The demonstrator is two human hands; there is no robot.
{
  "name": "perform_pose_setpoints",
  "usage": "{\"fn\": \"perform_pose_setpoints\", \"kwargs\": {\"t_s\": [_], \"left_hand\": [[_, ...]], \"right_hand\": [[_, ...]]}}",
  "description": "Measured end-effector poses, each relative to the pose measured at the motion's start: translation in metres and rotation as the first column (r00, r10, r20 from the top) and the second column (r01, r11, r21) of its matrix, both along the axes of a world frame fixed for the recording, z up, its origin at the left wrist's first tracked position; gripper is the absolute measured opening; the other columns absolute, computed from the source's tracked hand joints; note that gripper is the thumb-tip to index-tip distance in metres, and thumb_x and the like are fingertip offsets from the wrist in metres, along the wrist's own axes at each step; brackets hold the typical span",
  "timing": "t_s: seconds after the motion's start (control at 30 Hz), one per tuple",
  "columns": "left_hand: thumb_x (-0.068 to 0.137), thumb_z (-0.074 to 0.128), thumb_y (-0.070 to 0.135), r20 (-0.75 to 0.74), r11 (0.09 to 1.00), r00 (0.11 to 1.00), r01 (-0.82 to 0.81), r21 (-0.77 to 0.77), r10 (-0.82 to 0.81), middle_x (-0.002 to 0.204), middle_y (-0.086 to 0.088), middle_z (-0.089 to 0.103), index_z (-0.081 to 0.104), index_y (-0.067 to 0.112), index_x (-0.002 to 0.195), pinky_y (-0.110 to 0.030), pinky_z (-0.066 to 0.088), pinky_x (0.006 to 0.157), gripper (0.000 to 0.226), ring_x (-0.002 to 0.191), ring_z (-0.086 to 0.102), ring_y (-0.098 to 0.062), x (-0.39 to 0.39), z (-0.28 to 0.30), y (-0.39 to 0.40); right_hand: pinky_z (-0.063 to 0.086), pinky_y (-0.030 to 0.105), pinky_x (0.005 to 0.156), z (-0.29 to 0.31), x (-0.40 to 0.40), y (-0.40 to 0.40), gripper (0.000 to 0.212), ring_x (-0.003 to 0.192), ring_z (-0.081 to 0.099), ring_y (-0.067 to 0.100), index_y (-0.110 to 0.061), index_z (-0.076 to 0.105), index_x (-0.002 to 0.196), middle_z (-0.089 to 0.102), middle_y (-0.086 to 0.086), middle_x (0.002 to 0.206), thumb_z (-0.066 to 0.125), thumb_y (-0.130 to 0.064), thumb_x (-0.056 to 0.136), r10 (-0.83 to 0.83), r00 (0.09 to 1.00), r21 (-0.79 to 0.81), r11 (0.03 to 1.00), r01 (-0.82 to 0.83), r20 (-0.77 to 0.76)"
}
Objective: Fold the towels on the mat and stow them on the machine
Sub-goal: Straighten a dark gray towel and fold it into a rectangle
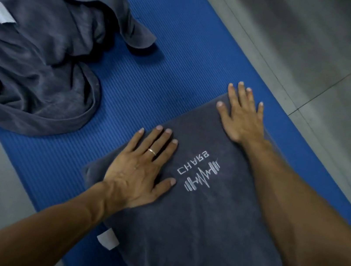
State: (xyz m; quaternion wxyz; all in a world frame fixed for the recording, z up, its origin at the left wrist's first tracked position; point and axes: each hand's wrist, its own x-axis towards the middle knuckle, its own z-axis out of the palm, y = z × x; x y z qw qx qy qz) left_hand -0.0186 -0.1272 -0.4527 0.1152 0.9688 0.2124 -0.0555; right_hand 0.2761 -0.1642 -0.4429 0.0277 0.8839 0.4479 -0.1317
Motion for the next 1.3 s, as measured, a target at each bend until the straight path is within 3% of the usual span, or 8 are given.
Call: {"fn": "perform_pose_setpoints", "kwargs": {"t_s": [0.17,0.37,0.57,0.73,0.87,1.03,1.2,1.3], "left_hand": [[0.090,0.032,0.051,0.074,0.999,0.997,0.031,0.042,-0.034,0.151,-0.015,0.037,0.040,0.005,0.144,-0.059,0.011,0.116,0.072,0.145,0.024,-0.033,0.027,0.015,-0.012],[0.091,0.034,0.051,0.135,0.952,0.944,0.305,-0.003,-0.302,0.150,-0.010,0.041,0.042,0.010,0.144,-0.058,0.019,0.115,0.068,0.143,0.028,-0.031,0.114,0.008,-0.089],[0.088,0.023,0.066,0.020,0.941,0.946,0.318,0.115,-0.323,0.158,-0.007,0.026,0.028,0.019,0.151,-0.060,0.009,0.116,0.078,0.147,0.015,-0.033,0.126,-0.002,-0.100],[0.090,0.028,0.057,0.029,0.919,0.926,0.370,0.140,-0.377,0.148,-0.017,0.041,0.043,0.006,0.142,-0.062,0.022,0.112,0.074,0.142,0.028,-0.037,0.121,0.024,-0.143],[0.089,0.035,0.050,0.135,0.829,0.818,0.548,0.110,-0.559,0.143,-0.017,0.049,0.052,0.005,0.136,-0.061,0.030,0.109,0.067,0.138,0.038,-0.037,0.123,0.038,-0.239],[0.086,0.040,0.042,0.223,0.848,0.836,0.526,-0.065,-0.502,0.141,-0.013,0.051,0.053,0.006,0.135,-0.062,0.031,0.108,0.062,0.137,0.040,-0.033,0.149,0.025,-0.425],[0.089,0.034,0.055,0.129,0.891,0.883,0.454,0.000,-0.451,0.151,-0.007,0.040,0.041,0.016,0.145,-0.063,0.011,0.112,0.069,0.144,0.025,-0.034,0.171,0.002,-0.518],[0.089,0.032,0.060,0.085,0.897,0.894,0.435,0.078,-0.441,0.153,-0.006,0.036,0.036,0.020,0.148,-0.065,0.013,0.113,0.071,0.145,0.023,-0.033,0.172,-0.004,-0.519]], "right_hand": [[-0.001,0.048,0.121,0.022,-0.022,-0.010,0.061,0.151,0.000,0.019,-0.020,0.013,0.156,0.002,0.002,0.164,0.028,-0.047,0.102,-0.044,0.997,0.112,0.992,0.051,-0.068],[0.025,0.049,0.115,0.029,-0.059,-0.177,0.059,0.142,0.030,0.029,-0.013,0.042,0.144,0.033,0.009,0.155,0.025,-0.045,0.097,-0.275,0.961,0.225,0.938,0.265,0.011],[-0.003,0.051,0.120,0.011,0.006,-0.234,0.062,0.150,-0.010,0.019,-0.032,0.000,0.155,-0.009,-0.005,0.163,0.015,-0.057,0.100,-0.411,0.912,-0.094,0.908,0.409,0.000],[0.000,0.047,0.121,0.042,-0.012,-0.274,0.061,0.151,-0.002,0.021,-0.021,0.010,0.156,0.000,0.003,0.164,0.025,-0.047,0.103,-0.388,0.914,0.058,0.916,0.396,-0.115],[0.007,0.046,0.121,0.050,-0.056,-0.405,0.062,0.150,0.008,0.023,-0.015,0.025,0.153,0.013,0.006,0.163,0.023,-0.047,0.100,-0.300,0.952,0.009,0.954,0.301,-0.063],[0.022,0.049,0.118,0.034,-0.064,-0.577,0.061,0.145,0.028,0.028,-0.010,0.041,0.146,0.032,0.010,0.156,0.025,-0.044,0.097,-0.372,0.928,-0.028,0.928,0.371,-0.033],[-0.004,0.048,0.121,0.005,0.002,-0.642,0.068,0.150,-0.009,0.016,-0.032,0.003,0.155,-0.006,-0.007,0.163,0.009,-0.060,0.094,-0.383,0.924,-0.032,0.923,0.383,0.009],[-0.004,0.046,0.120,0.008,0.027,-0.638,0.062,0.150,-0.005,0.016,-0.027,0.008,0.156,0.000,-0.003,0.164,0.027,-0.050,0.101,-0.461,0.885,0.076,0.882,0.465,-0.060]]}}
